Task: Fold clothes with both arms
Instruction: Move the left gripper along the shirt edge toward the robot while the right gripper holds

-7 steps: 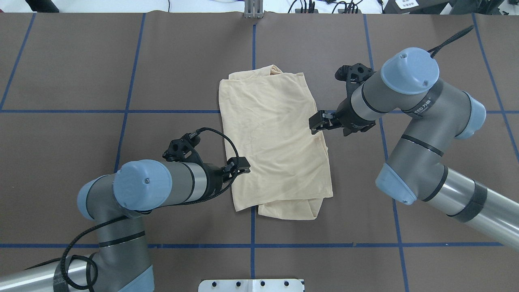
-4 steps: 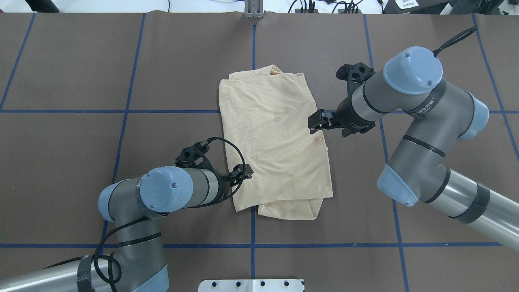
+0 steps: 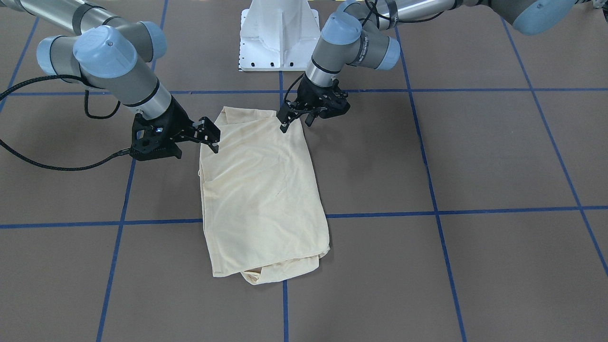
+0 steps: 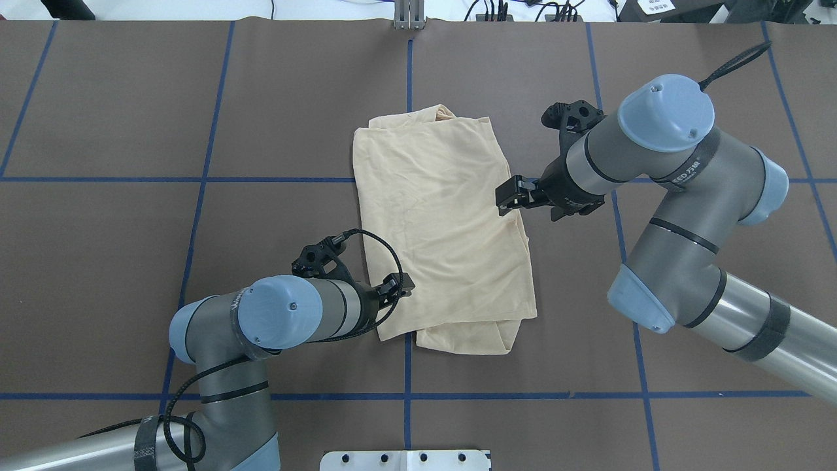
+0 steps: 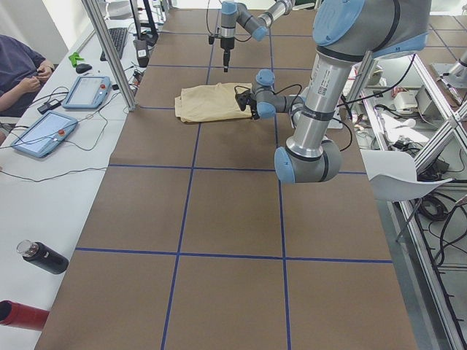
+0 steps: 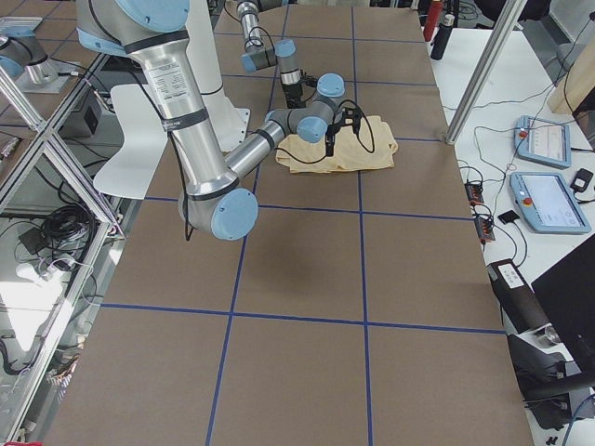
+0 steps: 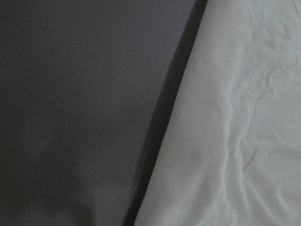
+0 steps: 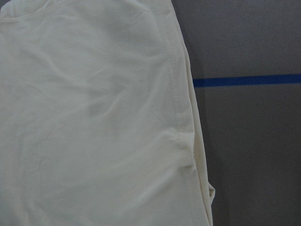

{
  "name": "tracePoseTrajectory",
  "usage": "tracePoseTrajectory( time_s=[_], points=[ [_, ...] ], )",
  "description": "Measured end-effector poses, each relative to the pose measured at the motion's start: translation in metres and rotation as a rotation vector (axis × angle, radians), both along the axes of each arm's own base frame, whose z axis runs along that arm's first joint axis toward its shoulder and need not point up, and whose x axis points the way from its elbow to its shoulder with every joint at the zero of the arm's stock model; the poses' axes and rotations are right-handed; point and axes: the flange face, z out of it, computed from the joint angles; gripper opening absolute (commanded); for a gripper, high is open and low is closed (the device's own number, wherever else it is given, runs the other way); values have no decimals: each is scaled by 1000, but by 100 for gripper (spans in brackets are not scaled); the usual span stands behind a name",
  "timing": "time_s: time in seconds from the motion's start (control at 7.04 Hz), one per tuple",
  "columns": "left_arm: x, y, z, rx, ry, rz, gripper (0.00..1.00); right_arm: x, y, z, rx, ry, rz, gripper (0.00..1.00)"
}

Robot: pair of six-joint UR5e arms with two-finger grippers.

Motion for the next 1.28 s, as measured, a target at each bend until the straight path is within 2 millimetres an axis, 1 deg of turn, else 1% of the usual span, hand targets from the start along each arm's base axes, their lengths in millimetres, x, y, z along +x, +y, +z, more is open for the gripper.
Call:
tracePoseTrajectory(
  time_s=[0.43,0.71,0.85,0.99,1.28],
  points=[
    [10,17,-2,-1,0,28,96,0,0,0,0,0,0,100],
    [13,24,-2,-1,0,38,94,0,0,0,0,0,0,100],
    [14,25,-2,-2,0,40,88,1,0,0,0,0,1,100],
    [15,26,-2,-2,-1,41,80,1,0,0,0,0,1,100],
    [15,27,-2,-2,0,42,60,1,0,1,-1,1,2,100]
  ],
)
